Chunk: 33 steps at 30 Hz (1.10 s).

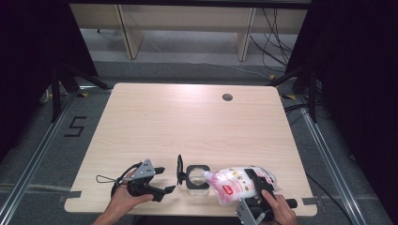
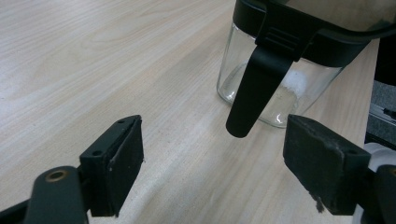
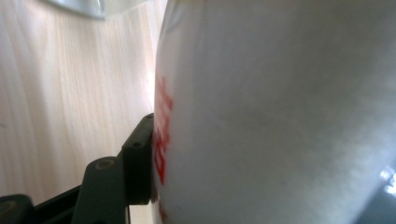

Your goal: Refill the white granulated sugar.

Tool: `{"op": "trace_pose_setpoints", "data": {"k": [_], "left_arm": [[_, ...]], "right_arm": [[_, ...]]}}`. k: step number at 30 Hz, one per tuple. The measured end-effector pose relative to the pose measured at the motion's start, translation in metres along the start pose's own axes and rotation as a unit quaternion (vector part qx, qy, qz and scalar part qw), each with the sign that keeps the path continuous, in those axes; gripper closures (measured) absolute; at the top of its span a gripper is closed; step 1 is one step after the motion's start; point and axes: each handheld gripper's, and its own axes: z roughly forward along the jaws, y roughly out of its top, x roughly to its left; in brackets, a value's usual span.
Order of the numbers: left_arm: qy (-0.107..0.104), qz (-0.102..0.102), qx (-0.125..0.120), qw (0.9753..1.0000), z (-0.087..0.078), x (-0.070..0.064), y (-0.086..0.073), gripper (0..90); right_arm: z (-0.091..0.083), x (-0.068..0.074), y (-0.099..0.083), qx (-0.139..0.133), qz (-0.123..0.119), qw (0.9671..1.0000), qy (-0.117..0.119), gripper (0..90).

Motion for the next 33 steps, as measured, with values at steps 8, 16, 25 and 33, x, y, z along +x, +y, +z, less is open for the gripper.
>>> {"op": "trace_pose_setpoints", "data": {"k": [8, 16, 25, 33], "left_arm": [[0.001, 0.01, 0.008, 0.9999, -0.001, 0.002, 0.0, 20.0], [0.001, 0.008, 0.008, 0.9999, 0.0, 0.002, 0.0, 20.1], [0.001, 0.009, 0.007, 0.9999, -0.001, 0.002, 0.001, 20.0], [-0.001, 0.004, 0.005, 1.0, -0.001, 0.001, 0.001, 20.0]], "right_arm": [[0.002, 0.002, 0.003, 0.009, -0.065, 0.9975, -0.025, 40.0], [0.004, 0.0, 0.008, 0.027, -0.129, 0.9903, -0.043, 40.1], [0.005, 0.005, 0.012, 0.035, -0.161, 0.9854, -0.043, 40.4], [0.006, 0.002, 0.017, 0.028, -0.192, 0.98, -0.044, 40.5]]}}
